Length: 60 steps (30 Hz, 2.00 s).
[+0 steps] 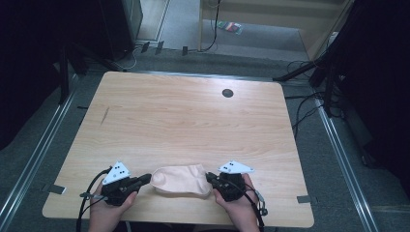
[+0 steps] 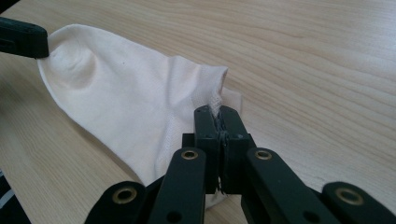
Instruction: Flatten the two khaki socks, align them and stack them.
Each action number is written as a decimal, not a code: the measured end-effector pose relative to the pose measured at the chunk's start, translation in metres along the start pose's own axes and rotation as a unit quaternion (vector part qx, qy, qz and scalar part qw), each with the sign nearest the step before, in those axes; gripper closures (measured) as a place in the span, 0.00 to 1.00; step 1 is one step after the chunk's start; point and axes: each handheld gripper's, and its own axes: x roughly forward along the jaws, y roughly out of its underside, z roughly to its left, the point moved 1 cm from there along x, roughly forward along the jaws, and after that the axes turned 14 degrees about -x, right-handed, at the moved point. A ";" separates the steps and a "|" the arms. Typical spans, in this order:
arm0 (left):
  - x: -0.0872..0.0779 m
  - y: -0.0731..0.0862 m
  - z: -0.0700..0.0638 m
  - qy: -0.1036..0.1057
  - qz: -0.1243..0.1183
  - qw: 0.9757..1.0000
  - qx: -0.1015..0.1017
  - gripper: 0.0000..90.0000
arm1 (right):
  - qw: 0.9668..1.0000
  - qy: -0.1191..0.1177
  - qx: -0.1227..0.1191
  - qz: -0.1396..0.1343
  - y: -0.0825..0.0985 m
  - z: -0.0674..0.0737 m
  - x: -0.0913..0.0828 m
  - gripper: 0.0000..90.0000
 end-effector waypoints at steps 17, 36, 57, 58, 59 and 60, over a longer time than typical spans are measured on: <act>0.011 0.012 0.009 0.017 0.027 0.999 -0.007 1.00 | 0.996 -0.027 0.075 -0.032 0.021 -0.021 -0.009 0.85; 0.019 0.008 0.011 0.025 0.033 0.999 -0.018 1.00 | 0.998 -0.011 0.058 -0.008 0.015 -0.012 0.001 0.98; 0.016 0.003 0.013 -0.002 0.003 1.000 -0.014 1.00 | 0.999 0.012 0.053 -0.002 0.016 -0.015 0.003 0.99; 0.018 0.003 0.014 -0.007 0.002 1.000 -0.015 1.00 | 0.999 0.011 0.053 0.002 0.017 -0.014 0.005 0.99; 0.018 0.003 0.014 -0.007 0.002 1.000 -0.015 1.00 | 0.999 0.011 0.053 0.002 0.017 -0.014 0.005 0.99; 0.019 0.002 0.016 -0.014 0.000 1.000 -0.015 1.00 | 0.999 0.015 0.050 0.008 0.018 -0.015 0.007 0.99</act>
